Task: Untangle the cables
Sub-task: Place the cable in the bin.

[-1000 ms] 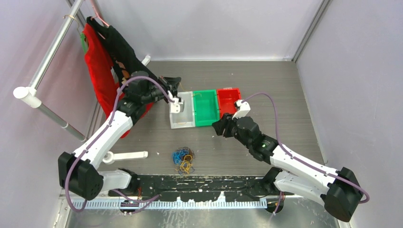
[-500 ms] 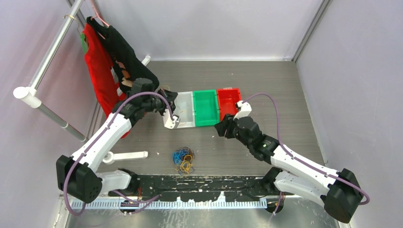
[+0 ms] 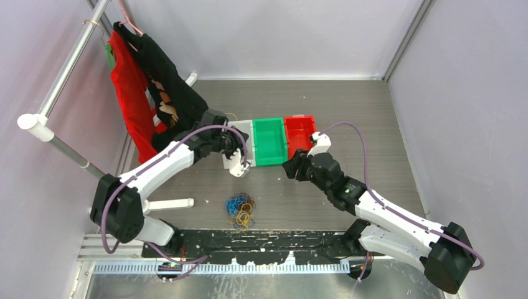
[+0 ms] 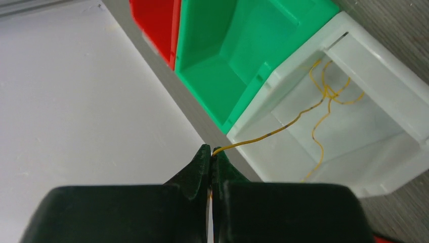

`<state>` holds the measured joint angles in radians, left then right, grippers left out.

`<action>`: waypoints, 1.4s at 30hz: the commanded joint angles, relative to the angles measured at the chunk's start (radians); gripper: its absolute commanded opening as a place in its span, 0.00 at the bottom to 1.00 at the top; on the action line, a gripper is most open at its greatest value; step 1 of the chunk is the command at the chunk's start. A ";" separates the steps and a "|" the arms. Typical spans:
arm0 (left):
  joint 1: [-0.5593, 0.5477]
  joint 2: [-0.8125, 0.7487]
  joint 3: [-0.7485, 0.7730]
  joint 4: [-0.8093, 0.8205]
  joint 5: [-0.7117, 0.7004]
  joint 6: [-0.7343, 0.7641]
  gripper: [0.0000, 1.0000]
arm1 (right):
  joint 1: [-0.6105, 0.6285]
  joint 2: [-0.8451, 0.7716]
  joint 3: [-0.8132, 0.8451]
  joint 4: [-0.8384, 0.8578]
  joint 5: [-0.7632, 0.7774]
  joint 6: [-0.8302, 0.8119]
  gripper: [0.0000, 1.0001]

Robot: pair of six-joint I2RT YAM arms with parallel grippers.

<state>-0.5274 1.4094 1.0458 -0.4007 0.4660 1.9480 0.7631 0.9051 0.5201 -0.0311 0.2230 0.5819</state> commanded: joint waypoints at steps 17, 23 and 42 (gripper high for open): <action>-0.050 0.274 0.155 -0.039 -0.150 -0.243 0.00 | -0.089 -0.052 -0.029 0.127 -0.069 0.040 0.56; -0.054 0.334 0.295 -0.281 -0.159 -0.549 0.00 | -0.118 -0.042 -0.011 0.131 -0.105 0.049 0.56; -0.054 0.312 0.290 -0.250 -0.323 -0.718 0.58 | -0.129 -0.023 0.035 0.108 -0.137 0.079 0.55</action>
<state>-0.5770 1.7466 1.2381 -0.6239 0.1745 1.3140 0.6384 0.8860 0.4961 0.0498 0.0971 0.6437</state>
